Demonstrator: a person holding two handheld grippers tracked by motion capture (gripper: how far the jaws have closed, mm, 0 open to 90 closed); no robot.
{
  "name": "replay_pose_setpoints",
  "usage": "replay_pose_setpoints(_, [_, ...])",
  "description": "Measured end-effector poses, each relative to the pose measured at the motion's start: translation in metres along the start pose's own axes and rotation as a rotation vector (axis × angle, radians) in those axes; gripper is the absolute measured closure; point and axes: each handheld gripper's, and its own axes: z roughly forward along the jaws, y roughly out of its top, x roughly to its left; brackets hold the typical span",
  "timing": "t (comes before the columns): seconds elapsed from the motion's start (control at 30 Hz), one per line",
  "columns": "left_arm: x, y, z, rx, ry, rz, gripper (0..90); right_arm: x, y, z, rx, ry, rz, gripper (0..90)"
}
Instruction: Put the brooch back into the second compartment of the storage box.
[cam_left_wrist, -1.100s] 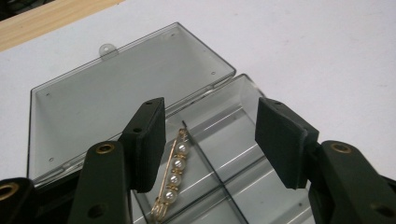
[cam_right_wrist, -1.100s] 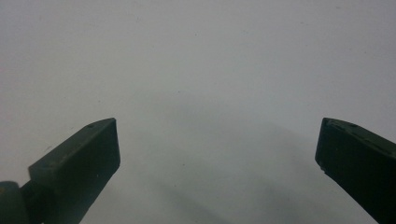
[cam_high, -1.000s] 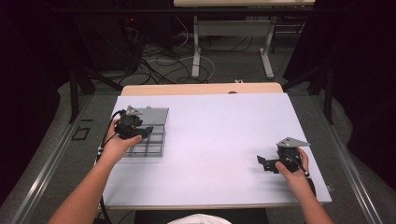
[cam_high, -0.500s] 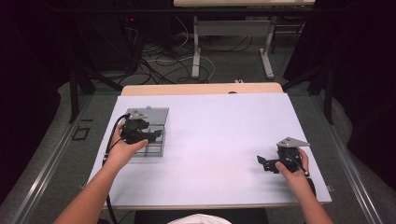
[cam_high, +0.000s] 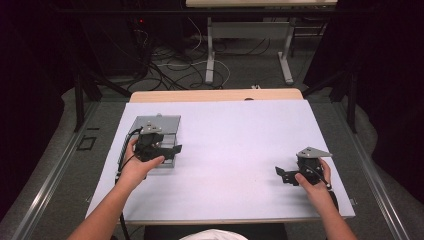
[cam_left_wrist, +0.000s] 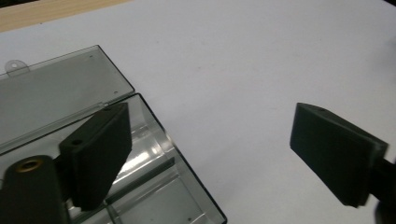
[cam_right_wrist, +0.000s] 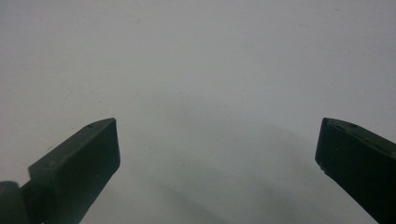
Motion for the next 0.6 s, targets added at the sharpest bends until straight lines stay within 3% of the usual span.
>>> replay_pose_setpoints(0.23, [-0.009, -0.009, 0.000, -0.048, 0.002, 0.000, 3.1, 0.000, 0.000, 0.000, 0.000, -0.001, -0.004, 0.0])
replay_pose_setpoints(0.43, [-0.013, -0.017, -0.003, -0.063, 0.015, 0.018, 0.4, 0.000, 0.000, 0.000, -0.002, -0.003, -0.001, 0.0])
replay_pose_setpoints(0.6, [-0.016, -0.025, -0.008, -0.080, 0.008, 0.010, 0.4, 0.001, 0.000, -0.001, -0.001, 0.000, 0.001, 0.0])
